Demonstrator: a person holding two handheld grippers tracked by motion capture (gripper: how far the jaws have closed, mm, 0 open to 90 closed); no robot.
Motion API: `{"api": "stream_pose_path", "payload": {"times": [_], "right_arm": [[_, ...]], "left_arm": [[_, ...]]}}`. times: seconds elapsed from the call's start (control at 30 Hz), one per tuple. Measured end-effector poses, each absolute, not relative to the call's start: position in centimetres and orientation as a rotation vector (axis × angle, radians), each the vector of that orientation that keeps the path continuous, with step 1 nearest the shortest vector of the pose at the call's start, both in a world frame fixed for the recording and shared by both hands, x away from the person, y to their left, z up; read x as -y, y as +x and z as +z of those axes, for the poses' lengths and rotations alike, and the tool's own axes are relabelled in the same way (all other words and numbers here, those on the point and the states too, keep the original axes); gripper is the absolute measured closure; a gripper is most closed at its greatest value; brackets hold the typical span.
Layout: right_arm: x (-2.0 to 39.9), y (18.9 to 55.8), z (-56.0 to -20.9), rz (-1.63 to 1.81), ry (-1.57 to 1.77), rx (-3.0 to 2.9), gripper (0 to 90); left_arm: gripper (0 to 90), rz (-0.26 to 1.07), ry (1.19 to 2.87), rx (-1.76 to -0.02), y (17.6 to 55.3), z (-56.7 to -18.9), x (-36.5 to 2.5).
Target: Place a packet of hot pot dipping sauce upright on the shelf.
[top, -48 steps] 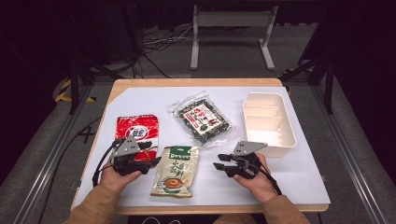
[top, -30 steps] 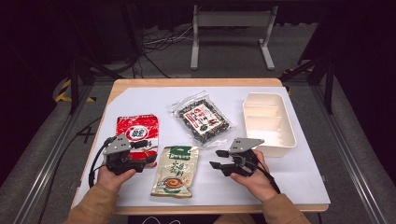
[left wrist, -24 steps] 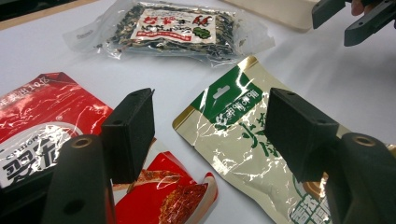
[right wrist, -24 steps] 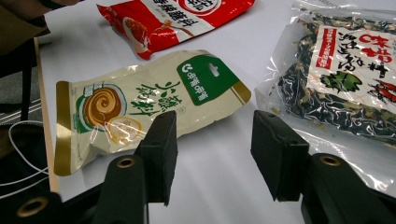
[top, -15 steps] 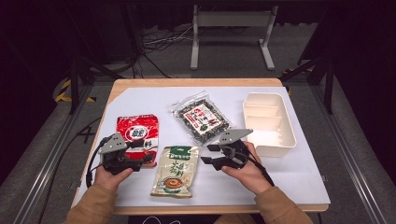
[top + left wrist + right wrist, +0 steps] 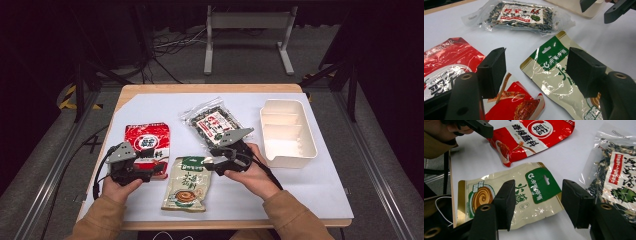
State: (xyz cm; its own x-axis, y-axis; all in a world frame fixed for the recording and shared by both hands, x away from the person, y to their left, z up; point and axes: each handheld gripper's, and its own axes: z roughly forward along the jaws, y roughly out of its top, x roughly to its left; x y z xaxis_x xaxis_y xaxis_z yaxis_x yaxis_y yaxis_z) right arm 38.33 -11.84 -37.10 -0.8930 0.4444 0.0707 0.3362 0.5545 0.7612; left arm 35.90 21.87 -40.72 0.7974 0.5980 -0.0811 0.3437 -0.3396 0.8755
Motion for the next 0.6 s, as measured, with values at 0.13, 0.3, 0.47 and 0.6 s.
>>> {"api": "stream_pose_path", "payload": {"times": [0.13, 0.3, 0.47, 0.6], "right_arm": [[10.7, 39.2, -37.4, 1.227, 0.669, -2.693, 40.1], [9.6, 40.5, -37.8, 1.165, 0.678, -2.736, 36.2], [9.1, 41.4, -38.1, 1.147, 0.704, -2.773, 35.4], [8.6, 42.3, -38.6, 1.096, 0.713, -2.821, 34.3]], "left_arm": [[32.4, 0.316, 1.969, -0.704, 36.0, -40.8, -21.8], [32.1, 0.314, 1.970, -0.703, 36.0, -40.8, -21.9], [32.0, 0.315, 1.972, -0.702, 36.0, -40.8, -21.9], [31.8, 0.313, 1.973, -0.705, 36.0, -40.9, -21.8]]}}
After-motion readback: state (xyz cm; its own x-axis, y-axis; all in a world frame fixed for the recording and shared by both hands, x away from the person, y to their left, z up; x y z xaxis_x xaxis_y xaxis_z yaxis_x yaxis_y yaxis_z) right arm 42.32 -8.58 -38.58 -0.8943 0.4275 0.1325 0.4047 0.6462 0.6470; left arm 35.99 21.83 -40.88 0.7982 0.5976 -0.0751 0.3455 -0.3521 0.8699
